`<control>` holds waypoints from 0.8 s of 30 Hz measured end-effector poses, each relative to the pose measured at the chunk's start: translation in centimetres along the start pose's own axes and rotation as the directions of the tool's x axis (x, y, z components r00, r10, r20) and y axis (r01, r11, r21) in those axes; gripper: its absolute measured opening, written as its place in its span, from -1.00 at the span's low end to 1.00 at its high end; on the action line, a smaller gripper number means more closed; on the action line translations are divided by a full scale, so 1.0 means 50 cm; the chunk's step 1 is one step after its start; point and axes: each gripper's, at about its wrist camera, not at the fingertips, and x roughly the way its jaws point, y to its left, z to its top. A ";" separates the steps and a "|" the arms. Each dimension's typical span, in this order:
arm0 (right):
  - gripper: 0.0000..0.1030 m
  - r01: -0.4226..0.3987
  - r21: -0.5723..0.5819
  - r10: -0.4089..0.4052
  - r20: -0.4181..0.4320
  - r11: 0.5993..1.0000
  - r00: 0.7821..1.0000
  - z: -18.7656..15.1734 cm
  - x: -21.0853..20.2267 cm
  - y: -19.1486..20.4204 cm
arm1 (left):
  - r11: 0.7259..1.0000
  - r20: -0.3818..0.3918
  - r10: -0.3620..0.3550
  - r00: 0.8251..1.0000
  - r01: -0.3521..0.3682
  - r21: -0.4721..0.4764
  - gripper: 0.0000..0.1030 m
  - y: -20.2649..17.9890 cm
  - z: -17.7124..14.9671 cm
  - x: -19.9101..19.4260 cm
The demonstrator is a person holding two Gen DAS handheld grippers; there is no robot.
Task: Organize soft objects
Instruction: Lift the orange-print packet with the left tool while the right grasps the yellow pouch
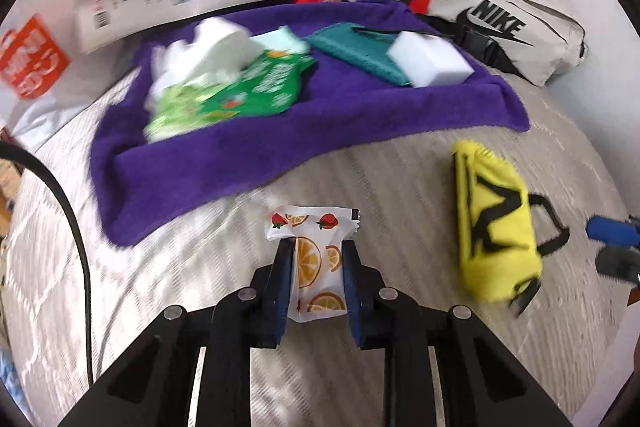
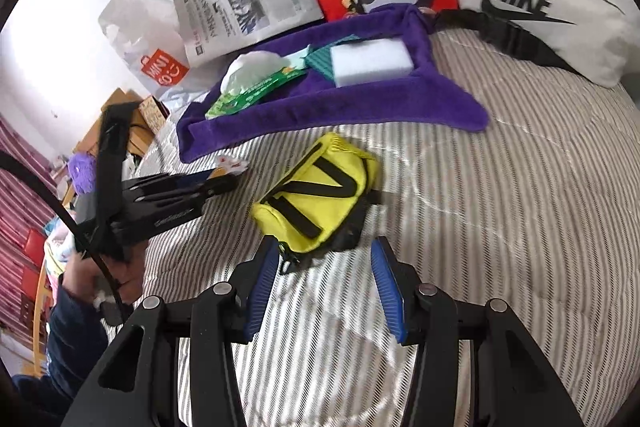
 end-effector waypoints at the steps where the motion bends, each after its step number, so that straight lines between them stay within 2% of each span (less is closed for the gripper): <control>1: -0.07 0.000 -0.003 0.000 -0.005 1.000 1.000 0.003 0.008 0.007 | 1.000 -0.009 0.011 1.000 -0.011 -0.006 -0.56 0.012 -0.011 -0.006; 4: -0.07 0.023 -0.018 -0.023 -0.019 1.000 1.000 0.013 0.032 0.024 | 0.998 -0.009 0.060 0.998 -0.060 -0.009 -0.55 0.039 -0.036 -0.021; 7: -0.07 0.054 0.005 -0.054 -0.047 0.999 0.997 0.023 0.059 0.029 | 0.999 -0.004 0.040 0.999 -0.040 -0.029 -0.55 0.066 -0.063 -0.038; 14: 0.09 0.084 0.178 -0.063 -0.121 0.980 0.991 0.046 0.117 0.029 | 0.999 0.032 0.012 0.999 -0.011 -0.045 -0.52 0.079 -0.083 -0.047; 19: 0.39 0.139 0.251 -0.111 -0.123 0.958 0.986 0.055 0.135 0.041 | 0.999 0.046 -0.020 0.999 0.023 -0.049 -0.50 0.086 -0.085 -0.049; 23: 0.52 0.188 0.298 -0.152 -0.142 0.936 0.978 0.065 0.158 0.050 | 0.996 0.063 -0.059 0.996 0.063 -0.065 -0.49 0.097 -0.090 -0.051; 24: 0.61 0.193 0.304 -0.159 -0.133 0.933 0.978 0.068 0.163 0.052 | 0.995 0.068 -0.065 0.996 0.069 -0.067 -0.49 0.099 -0.091 -0.051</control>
